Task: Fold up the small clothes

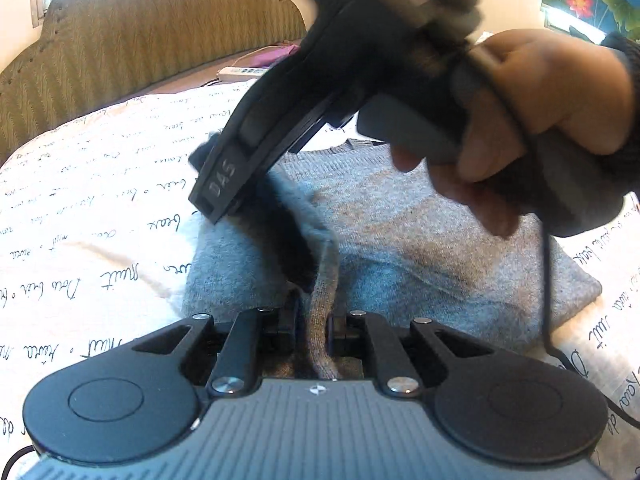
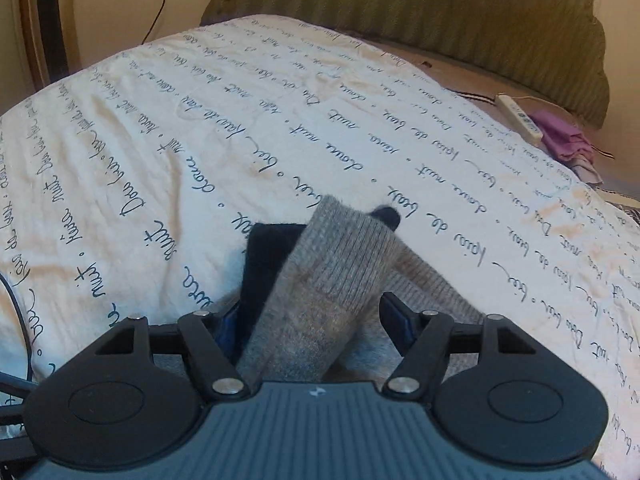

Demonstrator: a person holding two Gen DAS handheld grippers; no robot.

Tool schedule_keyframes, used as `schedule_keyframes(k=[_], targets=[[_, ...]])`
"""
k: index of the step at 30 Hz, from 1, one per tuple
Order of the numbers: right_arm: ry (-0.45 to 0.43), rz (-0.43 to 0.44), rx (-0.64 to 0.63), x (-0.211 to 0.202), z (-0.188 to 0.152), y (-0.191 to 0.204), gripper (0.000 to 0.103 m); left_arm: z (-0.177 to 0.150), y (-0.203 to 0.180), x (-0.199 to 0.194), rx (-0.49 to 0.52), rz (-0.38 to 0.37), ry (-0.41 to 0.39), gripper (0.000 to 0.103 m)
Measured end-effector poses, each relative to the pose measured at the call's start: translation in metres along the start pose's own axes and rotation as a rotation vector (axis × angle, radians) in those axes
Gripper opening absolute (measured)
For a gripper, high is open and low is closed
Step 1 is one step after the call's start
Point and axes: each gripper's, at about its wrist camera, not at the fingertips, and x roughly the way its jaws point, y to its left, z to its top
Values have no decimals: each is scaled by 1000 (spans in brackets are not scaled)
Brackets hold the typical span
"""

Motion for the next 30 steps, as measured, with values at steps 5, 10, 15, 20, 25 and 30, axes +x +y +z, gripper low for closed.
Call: schedule_keyframes(k=[5,10,15,20,25,30], targets=[[16,22,-46,-4,-6,11,69,1,-4,3,10,5,4,14],[43,65,6,10,-9,0,62,2,-5,0,14,7,7,14],[39,189,168,10,-12,-30,23,8,-7,-4,18,10,3,14],[-12,337,380,4,-29,-73,12,22,-20,-7,5,-17,-18,11],[-88,396,479,-23,-50,-122,10,52,-63,-7,55,-150,-70,6],[-103,345,548,-43,-82,-171,9,61,-120,14,134,-235,-55,5]])
